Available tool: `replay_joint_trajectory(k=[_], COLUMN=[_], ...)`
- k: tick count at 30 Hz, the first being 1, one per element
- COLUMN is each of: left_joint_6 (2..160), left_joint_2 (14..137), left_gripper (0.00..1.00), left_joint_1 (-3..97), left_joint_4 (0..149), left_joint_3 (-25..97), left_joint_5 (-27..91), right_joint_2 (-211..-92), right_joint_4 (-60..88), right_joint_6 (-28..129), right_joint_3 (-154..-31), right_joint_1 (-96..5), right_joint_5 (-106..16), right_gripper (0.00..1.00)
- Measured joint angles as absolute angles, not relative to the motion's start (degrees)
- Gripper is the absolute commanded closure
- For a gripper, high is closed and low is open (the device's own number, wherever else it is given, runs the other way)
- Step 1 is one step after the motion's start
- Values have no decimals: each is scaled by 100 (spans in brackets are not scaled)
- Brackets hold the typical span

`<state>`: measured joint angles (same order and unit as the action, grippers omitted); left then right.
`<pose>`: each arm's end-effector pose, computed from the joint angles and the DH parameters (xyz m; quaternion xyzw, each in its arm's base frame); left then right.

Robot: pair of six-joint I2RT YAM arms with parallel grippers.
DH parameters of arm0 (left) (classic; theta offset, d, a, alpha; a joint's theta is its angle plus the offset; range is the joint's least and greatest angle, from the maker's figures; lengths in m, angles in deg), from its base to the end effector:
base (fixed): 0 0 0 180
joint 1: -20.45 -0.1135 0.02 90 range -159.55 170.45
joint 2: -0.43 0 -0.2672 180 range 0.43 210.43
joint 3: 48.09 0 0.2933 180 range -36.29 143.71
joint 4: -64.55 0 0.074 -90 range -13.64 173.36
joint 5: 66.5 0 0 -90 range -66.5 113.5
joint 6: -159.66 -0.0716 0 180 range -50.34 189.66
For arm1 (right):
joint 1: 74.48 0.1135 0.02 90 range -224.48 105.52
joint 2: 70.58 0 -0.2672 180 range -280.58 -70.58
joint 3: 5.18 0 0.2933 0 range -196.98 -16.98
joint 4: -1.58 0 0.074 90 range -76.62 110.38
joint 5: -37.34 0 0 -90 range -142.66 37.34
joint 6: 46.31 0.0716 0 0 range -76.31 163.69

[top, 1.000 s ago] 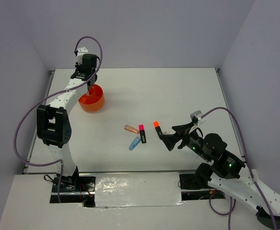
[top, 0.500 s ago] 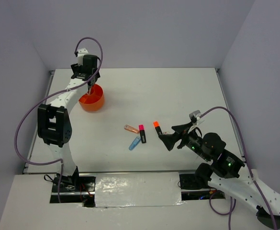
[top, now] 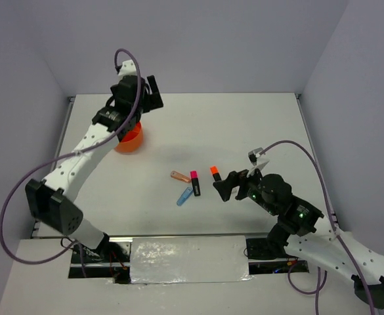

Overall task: Sort the stationery into containers
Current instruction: Place the stationery in the storage box, then pick up the stationery from the center of the board.

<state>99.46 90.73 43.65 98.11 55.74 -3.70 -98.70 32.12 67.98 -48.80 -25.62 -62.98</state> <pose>0.4136 -0.1416 0.4022 -0.1804 0.7872 -0.0762 0.5847 0.1455 0.1471 0.2803 -0.1147 0.7839 0.3038 0.5292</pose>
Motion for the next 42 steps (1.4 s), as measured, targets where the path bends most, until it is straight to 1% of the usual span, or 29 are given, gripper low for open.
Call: replay_joint_trajectory(k=[3,6,11,14,18,22,25,29,33,36,39,42], left_joint_6=[10302,10680,11321,11288,10997,11240,11994,13574,15170,15808,16311,16658], left_joint_2=[8415,8251,8706,9165,9530,9536,9512,9637,10566,11202,11475,11499], left_gripper=[1,1,4,6,3,2,1,1,1,3,5,10], left_joint_1=[5034,5764,6894,7167,7187,7128,7108,7106,7041,6898,6706,6518], left_joint_4=[9862,9916,10015,10058,10131,10476,10732,11453,12642,13009,13217,13315], left_joint_3=[4881,4298,3557,3537,3552,3625,3644,3834,5023,5618,5629,5386], left_joint_5=[-307,-396,-532,-464,-320,-504,-637,-834,-1050,-1002,-873,-748], right_joint_2=[-10184,-10243,-10289,-10309,-10381,-10436,-10486,-10492,-10490,-10490,-10490,-10490], right_joint_4=[3433,3859,4428,4572,4637,4602,4583,4522,4415,4397,4393,4390], right_joint_6=[7015,7264,7557,7572,7419,7316,7294,7297,7279,7253,7216,7166], right_joint_3=[-4945,-5094,-5566,-5636,-5601,-5485,-5391,-5358,-5354,-5352,-5339,-5328], right_joint_1=[-2564,-2562,-2564,-2564,-2566,-2566,-2568,-2568,-2577,-2577,-2577,-2579], right_joint_5=[-6703,-7125,-7559,-7577,-7227,-6991,-6930,-6882,-6762,-6670,-6611,-6543], right_gripper=[0,0,0,0,0,0,0,0,0,0,0,0])
